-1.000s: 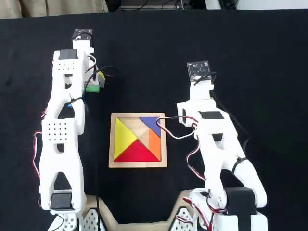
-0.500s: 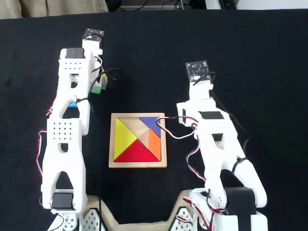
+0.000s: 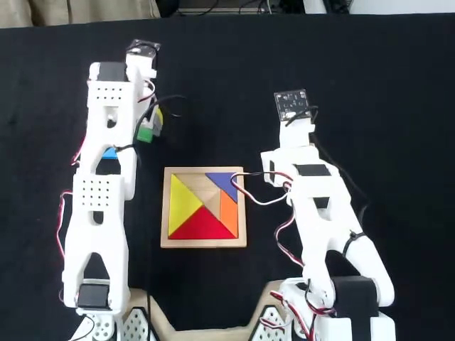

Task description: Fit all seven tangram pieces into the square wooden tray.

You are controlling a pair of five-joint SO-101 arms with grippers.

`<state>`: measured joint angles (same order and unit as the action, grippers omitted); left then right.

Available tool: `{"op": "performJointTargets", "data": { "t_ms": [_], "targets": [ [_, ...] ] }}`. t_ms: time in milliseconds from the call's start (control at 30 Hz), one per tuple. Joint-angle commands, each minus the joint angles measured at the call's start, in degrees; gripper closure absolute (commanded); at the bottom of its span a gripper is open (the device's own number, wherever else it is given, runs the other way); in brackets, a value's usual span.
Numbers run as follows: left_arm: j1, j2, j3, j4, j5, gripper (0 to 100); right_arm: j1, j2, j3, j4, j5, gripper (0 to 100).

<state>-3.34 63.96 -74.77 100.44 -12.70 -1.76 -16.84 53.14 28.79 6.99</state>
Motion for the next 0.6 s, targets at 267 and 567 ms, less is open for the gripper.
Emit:
{"op": "performJointTargets", "data": {
  "t_ms": [267, 567],
  "targets": [
    [11.21, -42.55, 49.19, -0.70, -7.03, 89, 3.78, 0.04, -1.45, -2.73, 0.18, 90.6],
    [21.67, -58.90, 85.14, -23.82, -6.15, 89, 3.78, 0.04, -1.45, -2.73, 0.18, 90.6]
  ]
}}
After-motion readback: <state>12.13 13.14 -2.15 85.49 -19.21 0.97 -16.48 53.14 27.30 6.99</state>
